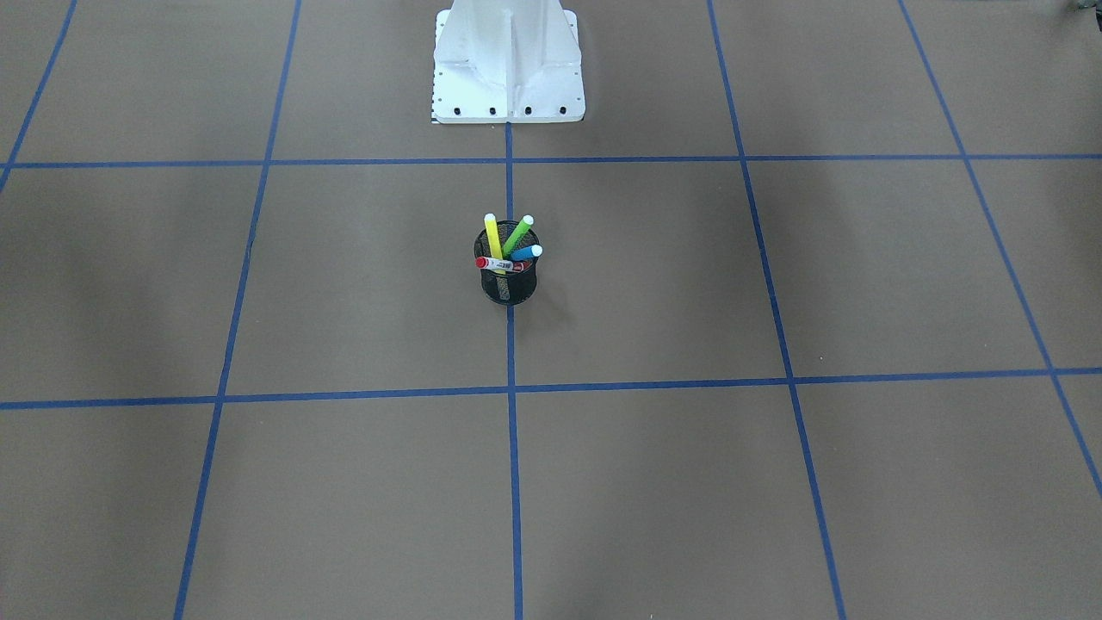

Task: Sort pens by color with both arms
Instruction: 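Move the right gripper over the black mesh pen cup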

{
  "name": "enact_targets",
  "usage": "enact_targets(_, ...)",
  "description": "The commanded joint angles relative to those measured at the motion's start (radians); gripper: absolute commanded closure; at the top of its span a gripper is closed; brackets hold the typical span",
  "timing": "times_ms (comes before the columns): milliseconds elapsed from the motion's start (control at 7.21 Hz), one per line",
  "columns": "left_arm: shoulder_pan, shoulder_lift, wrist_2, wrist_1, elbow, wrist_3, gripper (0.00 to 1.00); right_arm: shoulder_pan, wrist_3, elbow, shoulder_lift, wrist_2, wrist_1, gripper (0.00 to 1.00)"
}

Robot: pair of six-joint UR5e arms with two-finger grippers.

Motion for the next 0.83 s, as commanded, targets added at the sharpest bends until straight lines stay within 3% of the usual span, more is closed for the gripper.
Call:
enact_targets(0, 0.000, 0.000, -0.002, -0.001, -0.005, -0.083, 0.00, -0.082, 0.094, 0.025, 0.093, -0.064, -0.116, 0.02)
enact_targets(277, 0.000, 0.000, -0.001, 0.003, -0.001, -0.086, 0.00, -0.177, 0.268, 0.025, 0.185, -0.122, -0.159, 0.02)
enact_targets(555, 0.000, 0.003, -0.001, 0.002, -0.001, -0.086, 0.00, -0.284, 0.338, 0.014, 0.413, -0.209, -0.453, 0.02)
enact_targets(694, 0.000, 0.006, -0.001, 0.003, 0.001, -0.086, 0.00, -0.333, 0.375, -0.001, 0.484, -0.237, -0.528, 0.02)
